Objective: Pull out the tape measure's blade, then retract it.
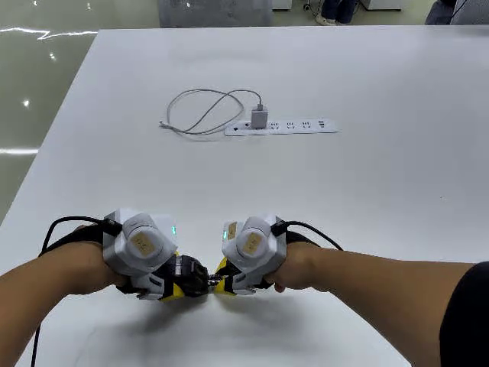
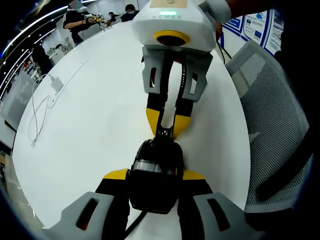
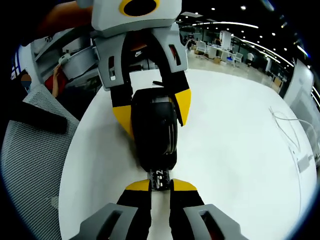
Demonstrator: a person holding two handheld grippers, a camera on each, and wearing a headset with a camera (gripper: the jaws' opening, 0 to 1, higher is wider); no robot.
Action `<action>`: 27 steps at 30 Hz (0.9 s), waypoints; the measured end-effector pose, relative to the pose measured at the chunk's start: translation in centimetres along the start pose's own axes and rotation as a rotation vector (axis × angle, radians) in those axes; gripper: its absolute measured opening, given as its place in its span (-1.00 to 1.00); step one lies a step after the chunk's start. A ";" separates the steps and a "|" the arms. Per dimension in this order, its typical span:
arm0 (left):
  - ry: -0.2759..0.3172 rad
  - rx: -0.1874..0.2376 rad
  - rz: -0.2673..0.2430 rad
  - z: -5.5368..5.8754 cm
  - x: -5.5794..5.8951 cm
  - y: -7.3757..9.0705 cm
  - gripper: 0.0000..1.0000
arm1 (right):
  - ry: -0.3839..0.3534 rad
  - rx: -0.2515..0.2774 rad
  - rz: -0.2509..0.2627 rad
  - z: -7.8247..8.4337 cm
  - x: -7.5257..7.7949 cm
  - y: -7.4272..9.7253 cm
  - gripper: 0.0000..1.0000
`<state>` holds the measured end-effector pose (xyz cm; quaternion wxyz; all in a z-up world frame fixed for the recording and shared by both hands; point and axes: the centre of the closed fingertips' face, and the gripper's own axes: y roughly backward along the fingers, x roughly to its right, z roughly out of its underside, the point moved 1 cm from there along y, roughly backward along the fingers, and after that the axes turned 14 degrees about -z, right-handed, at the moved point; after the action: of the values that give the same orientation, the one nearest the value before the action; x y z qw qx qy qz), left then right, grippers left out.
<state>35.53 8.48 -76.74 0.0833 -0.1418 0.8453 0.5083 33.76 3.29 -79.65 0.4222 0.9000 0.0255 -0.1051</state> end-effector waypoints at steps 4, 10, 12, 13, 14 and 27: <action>0.006 0.002 -0.002 0.0 0.0 0.0 -0.36 | 0.004 -0.022 -0.001 0.2 0.1 0.2 -0.82; 0.006 0.004 -0.002 0.0 0.0 0.0 -0.36 | -0.017 -0.020 -0.006 0.6 0.1 0.4 -0.81; 0.008 0.005 -0.003 0.0 0.0 -0.1 -0.36 | -0.017 -0.024 -0.006 0.7 0.1 0.5 -0.81; 0.009 0.007 -0.003 0.0 0.0 -0.1 -0.36 | -0.018 -0.025 -0.005 0.7 0.1 0.5 -0.81; 0.011 0.009 -0.004 0.0 0.0 0.0 -0.36 | -0.019 -0.025 -0.004 0.8 0.1 0.6 -0.81; 0.014 0.012 -0.007 0.0 0.1 -0.1 -0.35 | -0.031 -0.046 -0.014 1.7 -0.1 1.2 -0.82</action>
<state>35.50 8.41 -76.80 0.0799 -0.1476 0.8485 0.5018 33.56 1.28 -79.77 0.4424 0.8881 0.0278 -0.1216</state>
